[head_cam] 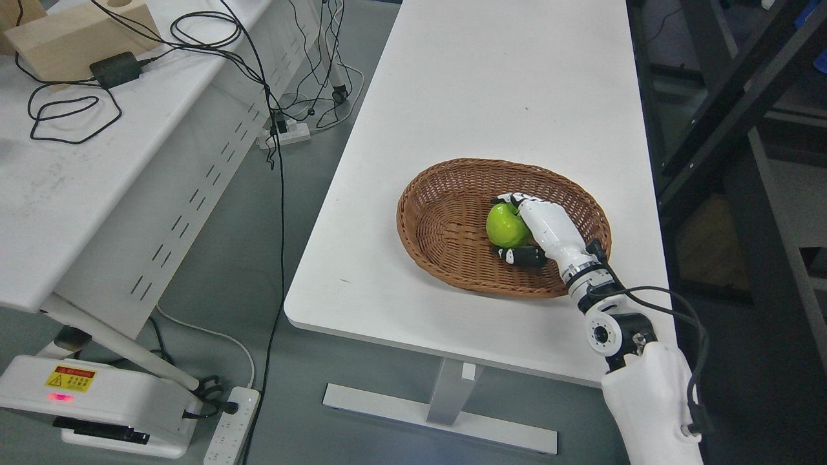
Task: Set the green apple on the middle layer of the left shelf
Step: 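Close the right hand around the green apple and lift it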
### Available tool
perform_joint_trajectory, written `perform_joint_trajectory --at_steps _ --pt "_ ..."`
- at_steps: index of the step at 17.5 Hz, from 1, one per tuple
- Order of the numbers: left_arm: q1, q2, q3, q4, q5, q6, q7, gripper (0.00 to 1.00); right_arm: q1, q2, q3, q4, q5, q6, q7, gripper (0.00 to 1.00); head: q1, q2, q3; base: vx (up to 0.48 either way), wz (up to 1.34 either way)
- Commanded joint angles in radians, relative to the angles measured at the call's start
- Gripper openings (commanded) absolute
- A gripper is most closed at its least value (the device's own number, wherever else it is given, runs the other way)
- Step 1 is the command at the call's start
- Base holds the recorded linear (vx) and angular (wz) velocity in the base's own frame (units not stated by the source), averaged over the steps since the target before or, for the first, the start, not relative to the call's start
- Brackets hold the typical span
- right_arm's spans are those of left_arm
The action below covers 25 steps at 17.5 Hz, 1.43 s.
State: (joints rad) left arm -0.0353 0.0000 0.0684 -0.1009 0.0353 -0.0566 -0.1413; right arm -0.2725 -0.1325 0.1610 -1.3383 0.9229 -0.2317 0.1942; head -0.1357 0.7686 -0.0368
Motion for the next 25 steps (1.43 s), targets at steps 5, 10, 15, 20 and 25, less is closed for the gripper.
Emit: perform_joint_trajectory --at_steps 5,10,15,20,25 --pt "0.000 0.017 -0.002 0.000 0.000 0.000 0.000 1.00 0.140 -0.004 -0.179 -0.254 -0.124 -0.004 -0.239 0.00 0.0000 0.000 0.000 0.000 0.00" --pt "0.000 0.017 -0.002 0.000 0.000 0.000 0.000 1.00 0.330 0.025 -0.198 -0.386 -0.197 -0.041 -0.473 0.00 0.0000 0.000 0.000 0.000 0.00" --pt "0.000 0.017 0.001 0.000 0.000 0.000 0.000 1.00 0.378 0.053 -0.207 -0.387 -0.220 -0.072 -0.472 0.00 0.0000 0.000 0.000 -0.010 -0.01" --pt "0.000 0.017 -0.002 0.000 0.000 0.000 0.000 1.00 0.404 0.071 -0.201 -0.386 -0.220 -0.078 -0.470 0.00 0.0000 0.000 0.000 -0.014 0.00" --pt "0.000 0.017 0.001 0.000 0.000 0.000 0.000 1.00 0.430 0.087 -0.198 -0.386 -0.220 -0.098 -0.467 0.00 0.0000 0.000 0.000 -0.046 -0.01"
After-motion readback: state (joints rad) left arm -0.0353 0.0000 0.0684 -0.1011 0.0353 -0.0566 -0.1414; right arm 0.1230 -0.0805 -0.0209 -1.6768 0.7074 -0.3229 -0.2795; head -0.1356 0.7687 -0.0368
